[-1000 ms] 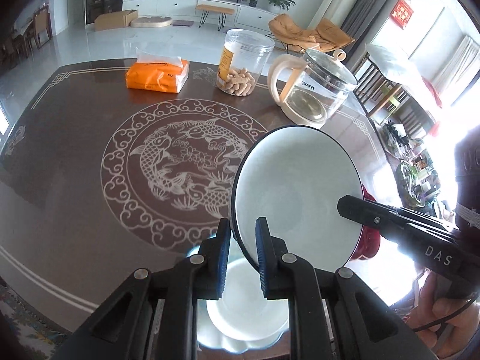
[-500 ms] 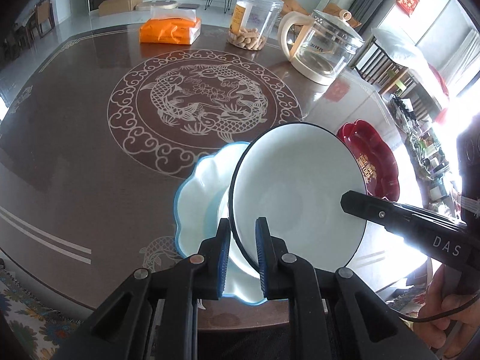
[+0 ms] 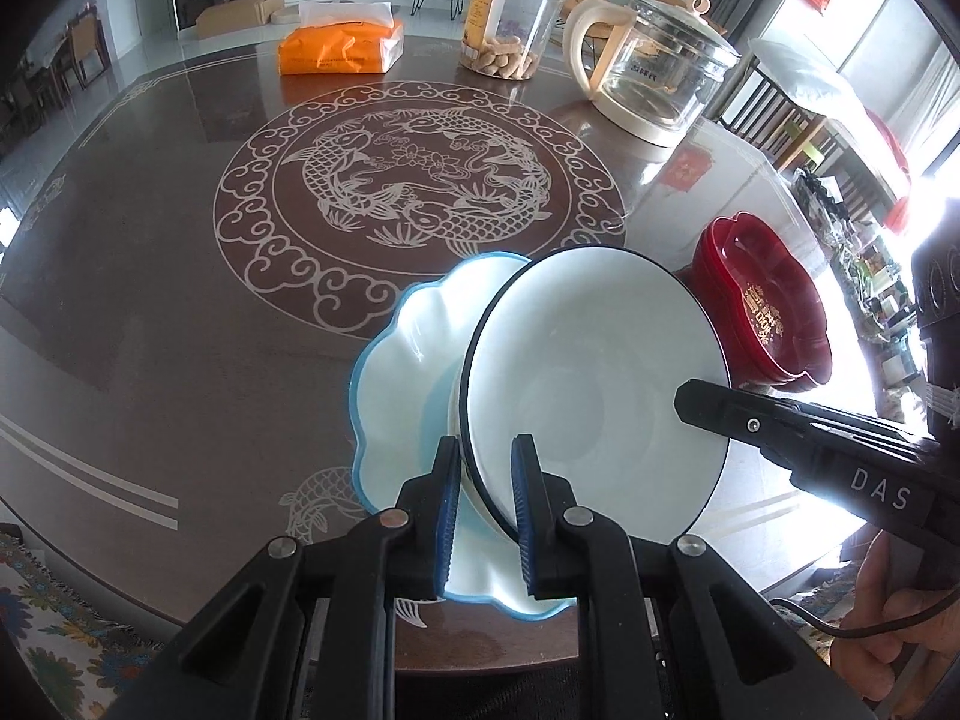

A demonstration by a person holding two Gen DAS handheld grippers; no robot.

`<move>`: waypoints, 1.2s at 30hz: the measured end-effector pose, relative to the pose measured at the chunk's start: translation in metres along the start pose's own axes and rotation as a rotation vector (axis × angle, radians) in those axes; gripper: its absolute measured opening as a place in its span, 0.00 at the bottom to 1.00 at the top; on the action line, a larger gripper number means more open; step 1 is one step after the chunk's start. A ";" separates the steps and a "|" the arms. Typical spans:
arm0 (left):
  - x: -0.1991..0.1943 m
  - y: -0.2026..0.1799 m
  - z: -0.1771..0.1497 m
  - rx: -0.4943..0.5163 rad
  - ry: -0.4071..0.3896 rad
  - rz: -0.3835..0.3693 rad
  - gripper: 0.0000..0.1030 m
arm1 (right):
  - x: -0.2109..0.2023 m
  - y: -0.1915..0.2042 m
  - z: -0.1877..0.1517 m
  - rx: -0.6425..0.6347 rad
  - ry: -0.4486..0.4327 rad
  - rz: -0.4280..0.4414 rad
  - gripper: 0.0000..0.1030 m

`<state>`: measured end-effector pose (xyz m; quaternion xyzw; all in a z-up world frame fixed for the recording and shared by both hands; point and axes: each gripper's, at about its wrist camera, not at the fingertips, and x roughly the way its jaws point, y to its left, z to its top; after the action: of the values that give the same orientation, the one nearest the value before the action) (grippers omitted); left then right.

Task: Organize plates and bowls
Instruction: 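Lower the black-rimmed bowl into the nested bowls and open both grippers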

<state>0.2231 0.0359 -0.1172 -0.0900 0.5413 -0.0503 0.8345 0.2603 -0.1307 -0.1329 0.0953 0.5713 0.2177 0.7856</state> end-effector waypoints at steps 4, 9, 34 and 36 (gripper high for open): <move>0.000 -0.006 -0.002 0.034 -0.017 0.028 0.16 | 0.002 0.003 -0.004 -0.027 -0.004 -0.020 0.13; 0.001 -0.020 -0.009 0.103 -0.050 0.104 0.16 | 0.002 0.008 -0.008 -0.073 -0.023 -0.065 0.13; -0.046 0.001 -0.006 0.019 -0.279 0.114 0.17 | -0.034 0.021 -0.021 -0.196 -0.253 -0.115 0.63; -0.056 0.002 -0.011 0.018 -0.313 0.116 0.17 | -0.041 0.019 -0.024 -0.184 -0.275 -0.129 0.65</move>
<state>0.1905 0.0468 -0.0722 -0.0581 0.4085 0.0077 0.9109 0.2227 -0.1346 -0.0977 0.0153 0.4411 0.2031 0.8740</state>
